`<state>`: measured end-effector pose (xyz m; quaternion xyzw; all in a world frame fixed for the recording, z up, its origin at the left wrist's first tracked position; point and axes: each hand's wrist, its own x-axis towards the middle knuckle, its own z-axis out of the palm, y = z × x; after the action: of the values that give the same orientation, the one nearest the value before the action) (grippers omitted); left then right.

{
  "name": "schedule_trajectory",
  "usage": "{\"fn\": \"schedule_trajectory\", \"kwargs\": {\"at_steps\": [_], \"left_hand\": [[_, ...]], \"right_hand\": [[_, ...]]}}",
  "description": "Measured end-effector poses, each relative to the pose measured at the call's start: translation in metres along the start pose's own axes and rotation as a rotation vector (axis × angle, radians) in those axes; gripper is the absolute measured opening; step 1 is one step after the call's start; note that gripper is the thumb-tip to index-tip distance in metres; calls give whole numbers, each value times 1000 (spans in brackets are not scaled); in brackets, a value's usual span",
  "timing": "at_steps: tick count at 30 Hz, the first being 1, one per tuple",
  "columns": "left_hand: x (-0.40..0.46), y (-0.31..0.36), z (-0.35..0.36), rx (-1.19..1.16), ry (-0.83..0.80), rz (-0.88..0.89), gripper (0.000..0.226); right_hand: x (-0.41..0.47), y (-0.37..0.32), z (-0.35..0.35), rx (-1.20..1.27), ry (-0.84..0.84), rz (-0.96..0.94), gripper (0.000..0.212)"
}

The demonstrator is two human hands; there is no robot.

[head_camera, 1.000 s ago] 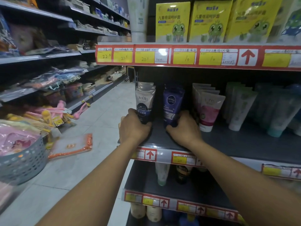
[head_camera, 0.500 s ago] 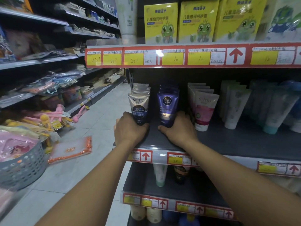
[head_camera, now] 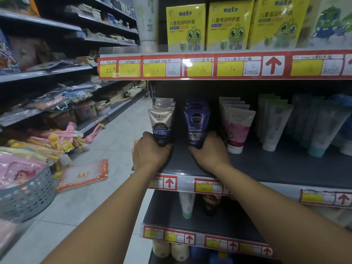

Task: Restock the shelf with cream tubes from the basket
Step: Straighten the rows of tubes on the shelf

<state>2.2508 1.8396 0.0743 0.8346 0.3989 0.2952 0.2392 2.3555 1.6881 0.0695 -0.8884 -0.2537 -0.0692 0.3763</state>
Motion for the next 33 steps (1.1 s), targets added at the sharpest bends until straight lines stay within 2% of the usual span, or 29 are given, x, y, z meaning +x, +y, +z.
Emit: {"fn": "schedule_trajectory", "kwargs": {"at_steps": [18, 25, 28, 33], "left_hand": [[-1, -1, -2, -11, -6, 0, 75], [-4, 3, -4, -59, 4, 5, 81], [-6, 5, -6, -134, 48, -5, 76], [-9, 3, -10, -249, 138, 28, 41]], "right_hand": [[2, -1, 1, 1, 7, 9, 66], [0, -1, 0, 60, 56, 24, 77], [-5, -2, -5, 137, 113, 23, 67], [-17, -7, -17, 215, 230, -75, 32]]}}
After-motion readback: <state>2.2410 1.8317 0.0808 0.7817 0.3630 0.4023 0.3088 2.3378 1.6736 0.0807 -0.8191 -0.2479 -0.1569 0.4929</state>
